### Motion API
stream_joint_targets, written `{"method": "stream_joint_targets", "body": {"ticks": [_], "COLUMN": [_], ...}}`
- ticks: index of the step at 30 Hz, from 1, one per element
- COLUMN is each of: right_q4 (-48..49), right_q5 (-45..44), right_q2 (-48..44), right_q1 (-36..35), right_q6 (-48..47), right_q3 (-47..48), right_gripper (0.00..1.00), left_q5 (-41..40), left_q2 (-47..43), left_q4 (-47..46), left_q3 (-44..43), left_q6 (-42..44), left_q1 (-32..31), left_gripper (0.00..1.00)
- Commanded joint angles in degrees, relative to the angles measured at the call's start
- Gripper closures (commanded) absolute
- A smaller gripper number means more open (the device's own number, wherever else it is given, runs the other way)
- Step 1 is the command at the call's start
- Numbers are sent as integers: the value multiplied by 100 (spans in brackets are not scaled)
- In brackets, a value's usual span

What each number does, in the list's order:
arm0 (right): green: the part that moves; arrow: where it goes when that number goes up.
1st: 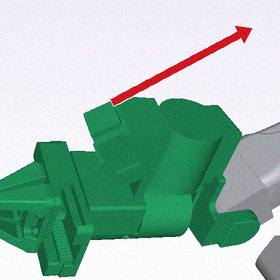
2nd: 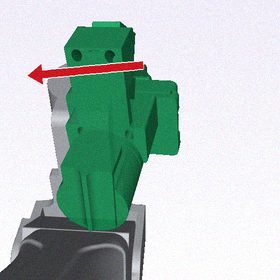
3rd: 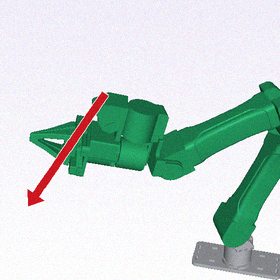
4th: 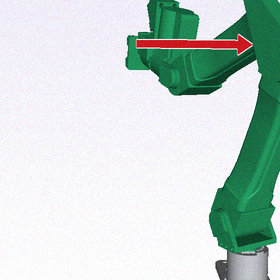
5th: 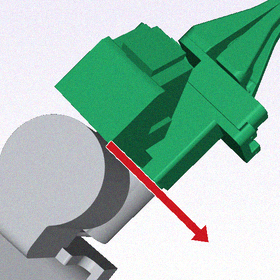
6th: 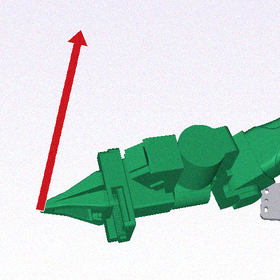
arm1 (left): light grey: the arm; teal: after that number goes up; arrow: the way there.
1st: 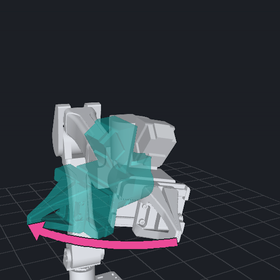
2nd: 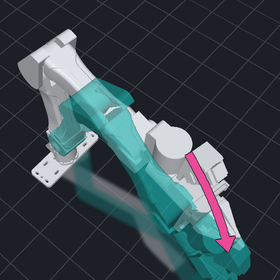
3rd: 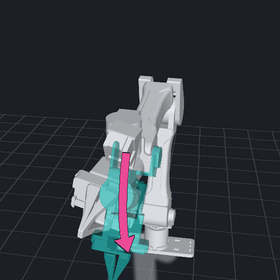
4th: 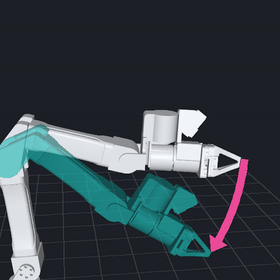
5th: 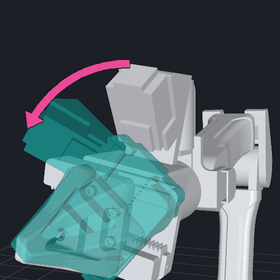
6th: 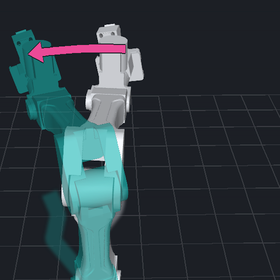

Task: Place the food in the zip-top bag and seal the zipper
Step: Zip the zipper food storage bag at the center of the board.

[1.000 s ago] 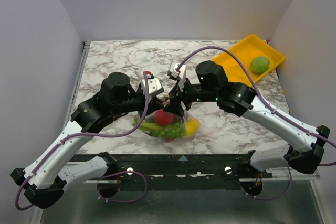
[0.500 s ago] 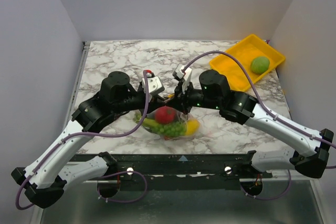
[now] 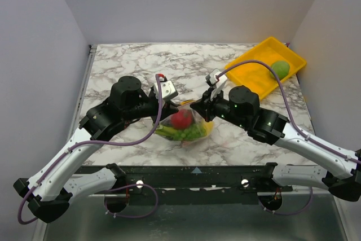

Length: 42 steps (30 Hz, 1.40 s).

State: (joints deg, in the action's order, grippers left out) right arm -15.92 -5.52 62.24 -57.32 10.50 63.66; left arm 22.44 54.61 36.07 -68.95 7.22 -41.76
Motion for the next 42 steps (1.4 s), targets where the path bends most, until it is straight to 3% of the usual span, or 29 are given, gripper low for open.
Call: {"method": "stream_joint_targets", "body": {"ticks": [1, 13, 25, 34, 39, 42], "right_q4": [140, 107, -78, -122, 84, 379], "right_q5": [-1591, -2160, -2716, -2573, -2174, -2023], "right_q2": [-440, -963, -1650, -1836, -1924, -2226], "right_q1": [204, 198, 204, 203, 200, 201], "right_q6": [-152, -342, -317, -283, -570, -976], "right_q3": [-187, -600, -996, -1099, -1218, -1374], "right_gripper": [100, 100, 100, 100, 100, 100], "left_q5": [-345, -731, -1704, -1644, -1471, -1488], "left_q2": [-161, -537, -1250, -1435, -1453, -1479], "left_q4": [750, 1065, 1317, 1321, 1170, 1040], "left_q3": [-246, 6, 537, 670, 422, 221], "left_q6": [-46, -105, -356, -498, -631, -693], "left_q1": [18, 24, 53, 63, 79, 79], "left_gripper": [100, 100, 100, 100, 55, 37]}}
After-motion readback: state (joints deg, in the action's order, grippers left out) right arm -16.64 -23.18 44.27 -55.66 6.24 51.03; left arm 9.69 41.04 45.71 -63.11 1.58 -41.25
